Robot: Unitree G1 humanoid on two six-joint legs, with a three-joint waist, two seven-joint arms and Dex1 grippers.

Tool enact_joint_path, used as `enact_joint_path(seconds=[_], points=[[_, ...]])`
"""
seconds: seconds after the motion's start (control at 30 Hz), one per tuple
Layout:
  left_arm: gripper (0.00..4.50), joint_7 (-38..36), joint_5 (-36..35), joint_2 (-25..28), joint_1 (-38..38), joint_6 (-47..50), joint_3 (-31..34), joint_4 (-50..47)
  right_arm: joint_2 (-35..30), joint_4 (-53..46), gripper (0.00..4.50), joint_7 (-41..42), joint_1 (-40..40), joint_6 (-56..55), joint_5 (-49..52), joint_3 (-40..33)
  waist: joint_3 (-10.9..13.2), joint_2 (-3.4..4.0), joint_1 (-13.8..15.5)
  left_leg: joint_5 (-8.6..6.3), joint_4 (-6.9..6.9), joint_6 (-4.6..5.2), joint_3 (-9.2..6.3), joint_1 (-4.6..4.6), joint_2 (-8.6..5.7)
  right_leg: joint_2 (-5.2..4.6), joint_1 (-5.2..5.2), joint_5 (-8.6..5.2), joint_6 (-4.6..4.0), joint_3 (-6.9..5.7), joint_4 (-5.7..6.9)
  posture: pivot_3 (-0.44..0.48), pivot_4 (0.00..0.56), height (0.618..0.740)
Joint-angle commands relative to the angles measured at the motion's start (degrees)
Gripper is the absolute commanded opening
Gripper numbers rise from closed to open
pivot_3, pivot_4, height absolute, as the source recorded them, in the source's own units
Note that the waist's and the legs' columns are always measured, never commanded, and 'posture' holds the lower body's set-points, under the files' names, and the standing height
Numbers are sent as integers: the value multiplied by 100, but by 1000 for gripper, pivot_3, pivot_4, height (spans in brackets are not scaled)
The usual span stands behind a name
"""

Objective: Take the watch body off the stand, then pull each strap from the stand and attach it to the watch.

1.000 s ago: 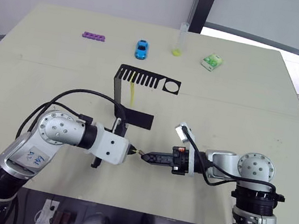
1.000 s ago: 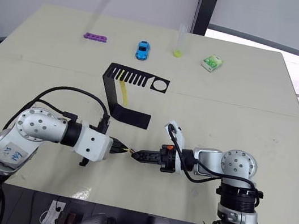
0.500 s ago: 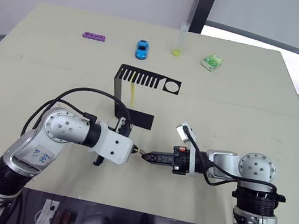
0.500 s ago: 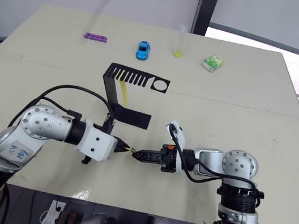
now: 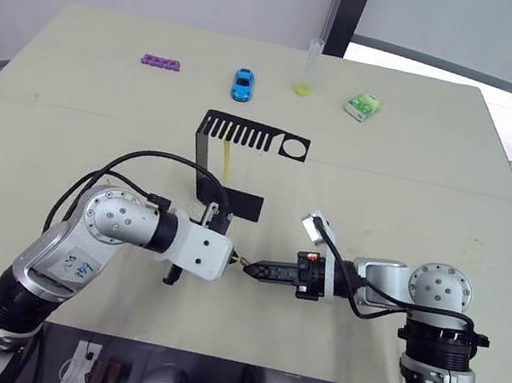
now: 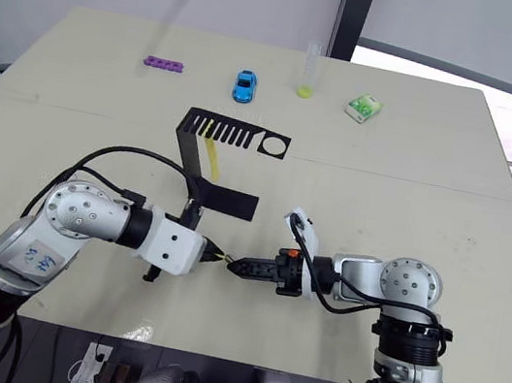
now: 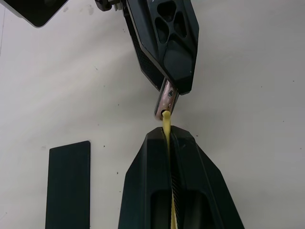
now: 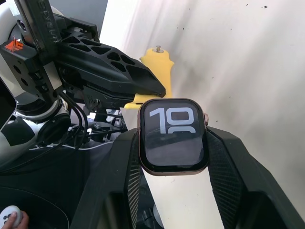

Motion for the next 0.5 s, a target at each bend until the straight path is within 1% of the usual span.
enact_joint_path(seconds=[0.03, 0.5], points=[[0, 154, -69, -230, -163, -79, -115, -348, 182, -194, 1522, 120, -44, 22, 394, 229, 0, 0, -1, 0, 0, 0, 0, 0, 0, 0, 0, 0, 0, 0, 0, 0, 150, 740], [0, 160, 50, -346, -106, -72, -130, -269, 188, -206, 1522, 113, -44, 22, 399, 236, 0, 0, 0, 0, 1, 0, 0, 0, 0, 0, 0, 0, 0, 0, 2, 0, 150, 740]])
